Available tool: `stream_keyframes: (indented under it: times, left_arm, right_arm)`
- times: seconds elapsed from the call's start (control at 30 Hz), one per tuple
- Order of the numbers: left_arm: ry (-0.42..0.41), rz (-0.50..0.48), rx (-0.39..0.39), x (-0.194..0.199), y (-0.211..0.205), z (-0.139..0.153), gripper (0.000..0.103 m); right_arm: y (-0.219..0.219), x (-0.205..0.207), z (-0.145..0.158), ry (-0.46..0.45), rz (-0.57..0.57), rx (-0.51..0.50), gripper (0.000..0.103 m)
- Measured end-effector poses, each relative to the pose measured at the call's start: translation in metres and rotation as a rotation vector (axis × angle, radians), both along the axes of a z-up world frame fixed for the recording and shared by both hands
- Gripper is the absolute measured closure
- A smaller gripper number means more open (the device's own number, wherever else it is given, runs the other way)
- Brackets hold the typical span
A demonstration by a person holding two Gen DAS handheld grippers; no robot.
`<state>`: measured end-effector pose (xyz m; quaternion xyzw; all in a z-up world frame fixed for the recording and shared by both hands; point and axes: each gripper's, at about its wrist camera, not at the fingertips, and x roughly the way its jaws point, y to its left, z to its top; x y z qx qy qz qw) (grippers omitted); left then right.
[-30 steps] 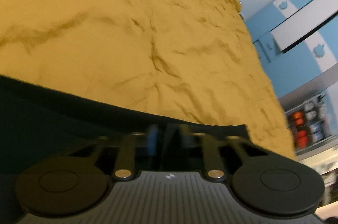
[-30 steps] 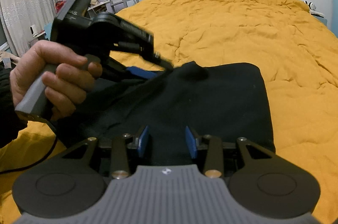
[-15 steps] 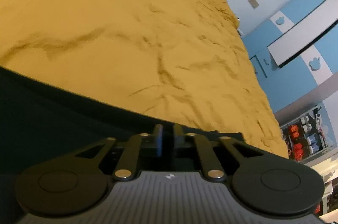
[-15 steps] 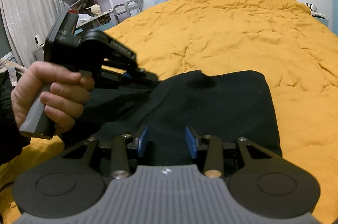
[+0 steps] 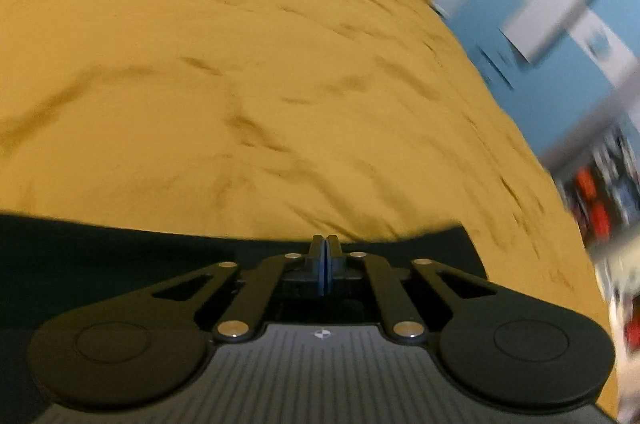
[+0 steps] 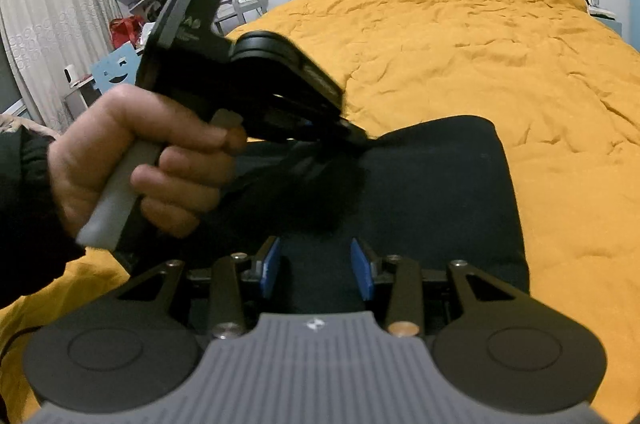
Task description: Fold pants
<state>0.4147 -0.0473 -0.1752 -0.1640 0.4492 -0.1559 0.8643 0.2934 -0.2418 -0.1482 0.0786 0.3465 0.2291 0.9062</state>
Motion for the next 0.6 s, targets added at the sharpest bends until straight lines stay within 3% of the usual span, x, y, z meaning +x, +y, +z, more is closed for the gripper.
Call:
stream_keyframes:
  times: [0.07,0.13,0.23,0.3,0.4,0.6]
  left_arm:
    - [-0.03,0.024,0.005,-0.007,0.01,0.009,0.097]
    - [-0.051,0.054,0.003,-0.017,0.023,0.022,0.087]
    - [-0.063,0.089,-0.118,-0.033,0.062,0.037,0.08]
    - [-0.08,0.137,-0.154,-0.046,0.088,0.048,0.074]
    - [-0.093,0.204,-0.159,-0.077,0.133,0.055,0.067]
    - [-0.112,0.402,-0.163,-0.149,0.224,0.058,0.053]
  right_arm:
    - [-0.001,-0.001,0.002,-0.007,-0.003,-0.004,0.067]
    - [-0.004,-0.003,0.005,-0.025,-0.017,0.002,0.067]
    - [-0.006,-0.005,0.007,-0.033,-0.045,0.025,0.067]
    - [0.0,-0.003,0.001,-0.002,-0.044,-0.032,0.066]
    - [0.021,-0.005,0.001,-0.004,-0.016,-0.167,0.066]
    - [0.043,-0.012,0.021,-0.063,-0.005,-0.129,0.066]
